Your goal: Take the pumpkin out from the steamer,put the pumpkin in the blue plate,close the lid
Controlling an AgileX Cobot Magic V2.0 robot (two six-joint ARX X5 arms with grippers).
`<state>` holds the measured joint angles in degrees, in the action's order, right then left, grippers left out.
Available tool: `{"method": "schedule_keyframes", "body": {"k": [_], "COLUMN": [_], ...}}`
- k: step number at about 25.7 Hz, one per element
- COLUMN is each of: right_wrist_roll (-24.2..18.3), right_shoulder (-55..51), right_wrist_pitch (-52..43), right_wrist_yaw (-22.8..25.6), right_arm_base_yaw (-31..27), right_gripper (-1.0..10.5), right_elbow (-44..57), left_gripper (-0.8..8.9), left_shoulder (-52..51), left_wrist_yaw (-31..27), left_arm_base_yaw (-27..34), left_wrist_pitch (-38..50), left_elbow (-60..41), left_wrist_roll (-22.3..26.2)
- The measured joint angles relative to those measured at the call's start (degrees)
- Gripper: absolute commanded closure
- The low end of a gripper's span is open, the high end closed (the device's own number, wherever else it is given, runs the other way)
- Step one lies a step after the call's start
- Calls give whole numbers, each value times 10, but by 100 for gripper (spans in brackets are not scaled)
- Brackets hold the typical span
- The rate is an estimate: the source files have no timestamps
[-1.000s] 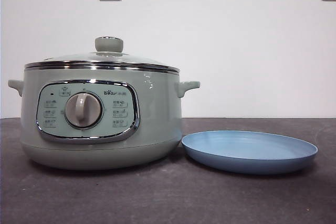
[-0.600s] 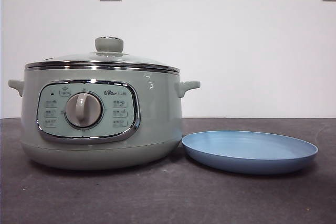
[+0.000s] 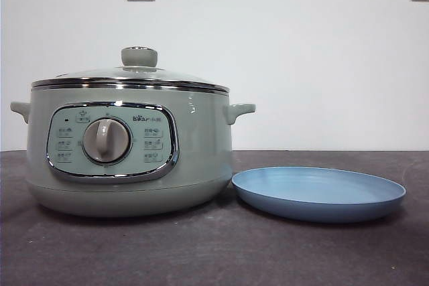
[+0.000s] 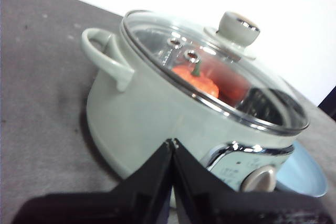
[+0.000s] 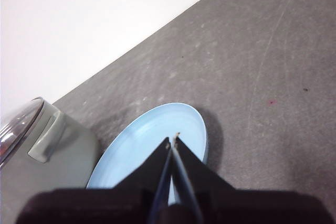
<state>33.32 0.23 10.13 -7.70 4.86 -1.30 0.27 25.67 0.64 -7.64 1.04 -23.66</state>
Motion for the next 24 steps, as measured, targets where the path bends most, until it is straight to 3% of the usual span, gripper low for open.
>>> {"method": "schedule_keyframes", "body": {"k": [5, 14, 19, 24], "right_wrist_roll": [1, 0, -18, -61], "right_shoulder": [0, 28, 66, 124], "right_wrist_pitch": [5, 106, 128, 152], "right_wrist_yaw": [-54, -58, -58, -58], "right_arm_base_yaw": [0, 0, 0, 0], "right_gripper": [957, 957, 957, 957], "right_elbow": [-3, -95, -178, -273], "left_gripper": [822, 821, 821, 821], "left_shoulder": [0, 2, 32, 103], "left_wrist_yaw": [26, -6, -14, -15], "left_arm_base_yaw": [0, 0, 0, 0], "left_wrist_pitch": [20, -70, -103, -128], "left_elbow": [0, 107, 180, 264], "left_wrist_roll": [-11, -24, -9, 37]}}
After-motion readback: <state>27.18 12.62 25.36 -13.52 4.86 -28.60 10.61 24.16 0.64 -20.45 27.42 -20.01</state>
